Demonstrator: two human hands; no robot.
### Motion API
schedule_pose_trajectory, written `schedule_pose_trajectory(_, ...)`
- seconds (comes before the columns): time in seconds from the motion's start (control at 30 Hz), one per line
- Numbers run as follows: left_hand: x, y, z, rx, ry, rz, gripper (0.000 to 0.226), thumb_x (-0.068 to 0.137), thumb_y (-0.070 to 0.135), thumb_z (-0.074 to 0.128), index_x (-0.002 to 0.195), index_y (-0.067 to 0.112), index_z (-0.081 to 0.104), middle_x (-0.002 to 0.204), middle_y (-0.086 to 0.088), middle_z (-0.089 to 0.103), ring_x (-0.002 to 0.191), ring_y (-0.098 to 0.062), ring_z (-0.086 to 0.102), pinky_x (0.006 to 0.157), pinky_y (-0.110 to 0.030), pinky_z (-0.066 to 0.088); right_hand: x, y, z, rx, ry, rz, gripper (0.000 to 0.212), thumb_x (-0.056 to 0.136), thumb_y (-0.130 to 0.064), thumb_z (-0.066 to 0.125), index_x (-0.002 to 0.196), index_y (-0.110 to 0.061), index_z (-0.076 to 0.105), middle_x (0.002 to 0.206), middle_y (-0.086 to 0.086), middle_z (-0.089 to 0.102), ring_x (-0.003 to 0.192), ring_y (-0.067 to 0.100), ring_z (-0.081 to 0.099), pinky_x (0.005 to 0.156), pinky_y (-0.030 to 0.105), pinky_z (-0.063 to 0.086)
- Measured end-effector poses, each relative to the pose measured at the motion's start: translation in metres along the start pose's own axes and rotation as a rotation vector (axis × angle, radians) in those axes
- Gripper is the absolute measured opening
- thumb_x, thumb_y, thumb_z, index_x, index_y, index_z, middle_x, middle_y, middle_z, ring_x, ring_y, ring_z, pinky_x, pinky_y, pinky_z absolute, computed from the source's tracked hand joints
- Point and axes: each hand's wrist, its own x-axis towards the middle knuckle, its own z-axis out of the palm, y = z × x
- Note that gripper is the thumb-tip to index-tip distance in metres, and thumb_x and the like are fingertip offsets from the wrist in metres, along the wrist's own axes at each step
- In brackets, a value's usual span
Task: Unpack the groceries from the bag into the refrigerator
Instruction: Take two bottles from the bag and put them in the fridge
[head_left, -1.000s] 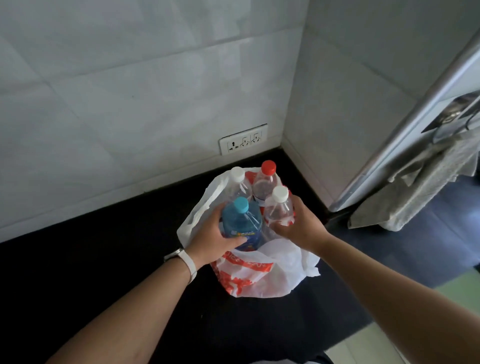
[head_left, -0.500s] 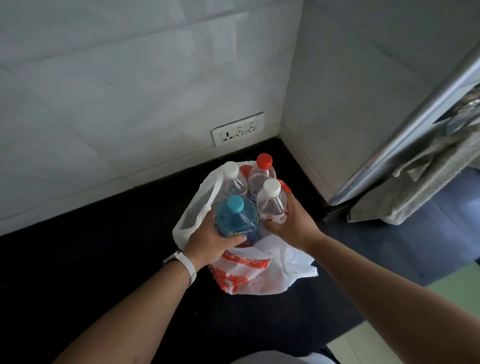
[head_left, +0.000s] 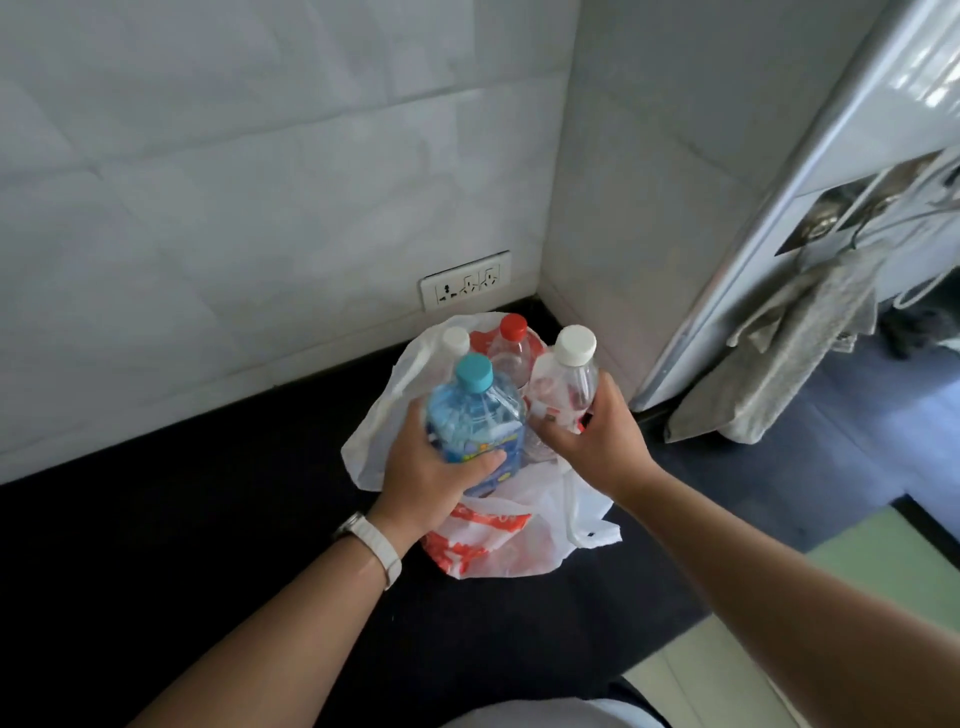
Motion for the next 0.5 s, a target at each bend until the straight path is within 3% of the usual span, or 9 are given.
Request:
schedule_pose_trajectory(0.17,-0.021,0.036,-0.007,-0.152,0.014,0.052,0.068,0.062,0.023,0.087,0.118,0.023,0.050,0.113,0.001,0.067,0.104,-0.015,0.069,0.082,-0.032,0.058,-0.025,-0.030,-0.014,0.070,0.024,-0.058,0.058,0.069,-0.054,0.078,0.113,-0.032,0.046,0.099,-0.015,0.066,0.088,0.000,0.065,0.077,0.031,0.055)
schedule_pose_trajectory(0.3,-0.046,0.056,-0.016,-0.255,0.069,0.081,0.067,0.056,0.032,0.085,0.114,0.025,0.051,0.108,0.004,0.067,0.100,-0.016,0.070,0.078,-0.032,0.060,-0.048,-0.045,-0.021,0.146,0.018,-0.118,0.054,0.069,-0.055,0.074,0.112,-0.037,0.046,0.102,-0.012,0.065,0.092,0.005,0.067,0.081,0.038,0.057)
schedule_pose_trajectory(0.4,-0.065,0.062,-0.025,-0.305,0.088,0.095,0.067,0.057,0.031,0.083,0.115,0.022,0.052,0.104,0.007,0.069,0.099,-0.018,0.071,0.075,-0.030,0.059,-0.063,-0.049,-0.023,0.199,0.003,-0.154,0.046,0.076,-0.042,0.077,0.112,-0.040,0.047,0.103,-0.013,0.065,0.094,0.005,0.067,0.083,0.038,0.057)
schedule_pose_trajectory(0.5,-0.087,0.065,-0.030,-0.350,0.144,0.095,0.065,0.056,0.031,0.083,0.114,0.021,0.054,0.101,0.007,0.071,0.095,-0.018,0.072,0.072,-0.026,0.058,-0.074,-0.047,-0.024,0.239,-0.016,-0.174,0.047,0.082,-0.030,0.077,0.119,-0.029,0.047,0.104,-0.010,0.065,0.095,0.005,0.066,0.080,0.031,0.054)
